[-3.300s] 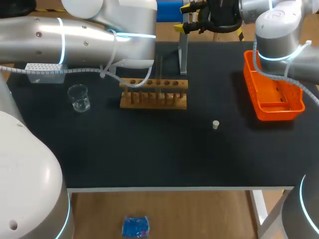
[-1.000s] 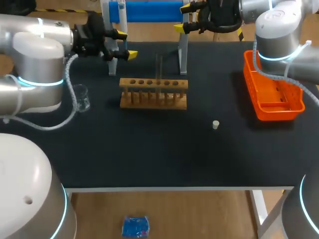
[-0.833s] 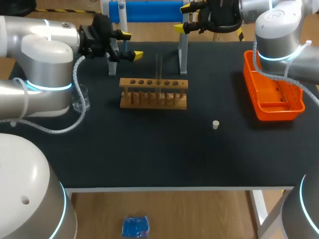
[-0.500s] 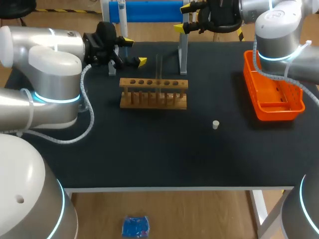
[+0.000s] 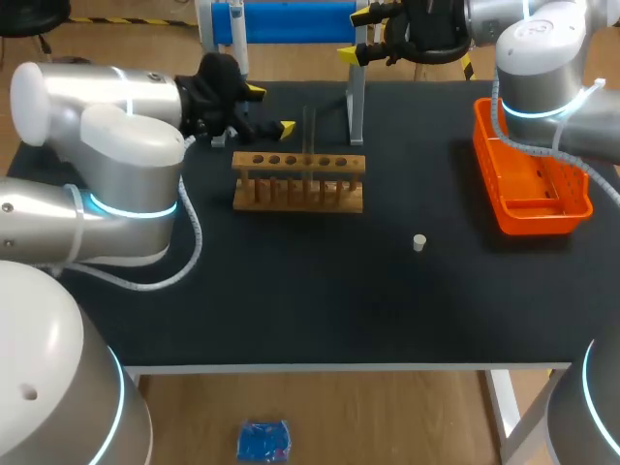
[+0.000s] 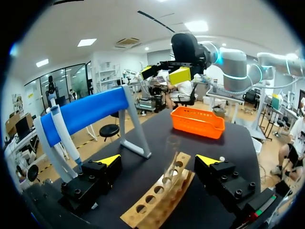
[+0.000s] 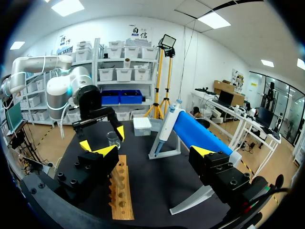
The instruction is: Invert the test tube, pick up the pipette, mount the tip to pipette, aspirate from beaker and dispense into the tube, eject the tip, return the pipette, and cap with the stopper.
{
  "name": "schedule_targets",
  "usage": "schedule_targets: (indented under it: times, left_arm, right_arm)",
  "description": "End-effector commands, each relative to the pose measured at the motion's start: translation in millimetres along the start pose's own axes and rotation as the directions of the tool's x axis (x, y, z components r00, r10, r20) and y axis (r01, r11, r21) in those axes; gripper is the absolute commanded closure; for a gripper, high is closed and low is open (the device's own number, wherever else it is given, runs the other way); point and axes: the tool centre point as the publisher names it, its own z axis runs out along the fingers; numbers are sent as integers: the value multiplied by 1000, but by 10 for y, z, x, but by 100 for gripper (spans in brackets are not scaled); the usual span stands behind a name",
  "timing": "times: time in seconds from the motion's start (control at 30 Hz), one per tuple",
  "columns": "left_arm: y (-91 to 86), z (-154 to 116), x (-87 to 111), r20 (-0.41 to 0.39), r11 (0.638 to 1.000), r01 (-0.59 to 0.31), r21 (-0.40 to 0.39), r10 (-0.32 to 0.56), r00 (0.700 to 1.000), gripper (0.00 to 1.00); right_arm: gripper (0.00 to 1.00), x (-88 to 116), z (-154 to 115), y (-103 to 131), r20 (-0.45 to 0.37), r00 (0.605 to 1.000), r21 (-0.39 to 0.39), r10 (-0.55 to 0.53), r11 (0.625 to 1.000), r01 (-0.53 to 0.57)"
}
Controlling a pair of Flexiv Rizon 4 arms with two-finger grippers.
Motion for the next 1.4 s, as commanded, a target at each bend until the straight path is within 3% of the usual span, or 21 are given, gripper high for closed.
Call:
schedule_targets:
  times: [0.03, 0.33, 1.0, 1.17, 1.4]
  left_arm:
    - [26, 114, 36, 21, 1000, 8, 7, -8, 1000, 0]
    - [33, 167, 99, -23, 1000, 8, 9, -7, 1000, 0]
    - [28, 164, 106, -24, 1000, 6, 10, -6, 1000, 0]
    - [28, 164, 106, -24, 1000, 6, 10, -6, 1000, 0]
    - [28, 164, 106, -24, 1000, 6, 10, -6, 1000, 0]
  right_arm:
    - [0, 0, -7, 6, -1, 1000, 3, 1, 1000, 0]
    - [0, 0, -7, 6, -1, 1000, 3, 1, 1000, 0]
    - [0, 0, -7, 6, -1, 1000, 3, 1, 1000, 0]
    - [0, 122, -160, -115, 11, 1000, 24, 16, 1000, -16]
    - [0, 564, -826, -564, 19, 998, 7, 67, 998, -67]
